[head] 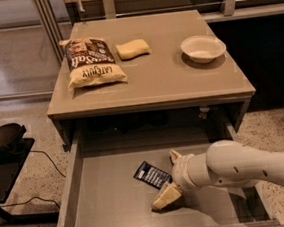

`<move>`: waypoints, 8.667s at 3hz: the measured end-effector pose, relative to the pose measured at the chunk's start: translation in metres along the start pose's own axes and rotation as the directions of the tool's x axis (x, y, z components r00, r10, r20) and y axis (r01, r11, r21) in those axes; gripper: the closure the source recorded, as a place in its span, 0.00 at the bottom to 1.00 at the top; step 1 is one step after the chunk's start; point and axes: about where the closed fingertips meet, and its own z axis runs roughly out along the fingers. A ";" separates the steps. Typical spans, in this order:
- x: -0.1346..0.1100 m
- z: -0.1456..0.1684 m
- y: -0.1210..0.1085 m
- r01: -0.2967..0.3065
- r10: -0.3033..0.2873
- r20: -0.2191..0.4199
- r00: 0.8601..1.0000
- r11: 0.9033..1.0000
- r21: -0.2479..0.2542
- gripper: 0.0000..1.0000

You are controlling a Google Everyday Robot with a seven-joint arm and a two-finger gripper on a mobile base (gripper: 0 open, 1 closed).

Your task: Pick rxbar blueberry from top drawer and place on counter

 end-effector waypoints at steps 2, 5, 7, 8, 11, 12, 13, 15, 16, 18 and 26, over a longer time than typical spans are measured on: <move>0.000 0.004 0.004 -0.036 0.036 0.019 0.999 0.999 -0.011 0.16; 0.000 0.004 0.004 -0.036 0.036 0.019 0.999 0.999 -0.011 0.86; -0.002 0.002 0.004 -0.036 0.036 0.019 0.999 0.999 -0.011 1.00; -0.014 -0.005 0.005 -0.015 0.016 0.008 1.000 0.999 -0.049 1.00; -0.135 -0.161 -0.013 0.183 -0.174 0.207 0.963 0.983 -0.023 1.00; -0.165 -0.213 -0.019 0.228 -0.227 0.252 0.941 0.973 0.026 1.00; -0.178 -0.239 -0.016 0.271 -0.270 0.234 0.934 0.962 0.026 1.00; -0.230 -0.242 -0.067 0.312 -0.318 0.169 0.933 0.948 0.062 1.00; -0.251 -0.221 -0.111 0.295 -0.304 0.135 0.943 0.952 0.083 1.00; -0.247 -0.174 -0.172 0.241 -0.251 0.133 0.959 0.967 0.086 1.00; -0.169 -0.172 -0.192 0.004 -0.061 0.271 0.961 0.978 0.208 0.58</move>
Offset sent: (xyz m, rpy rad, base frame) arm -0.0020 0.0039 -0.0028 0.0297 0.0192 -0.0168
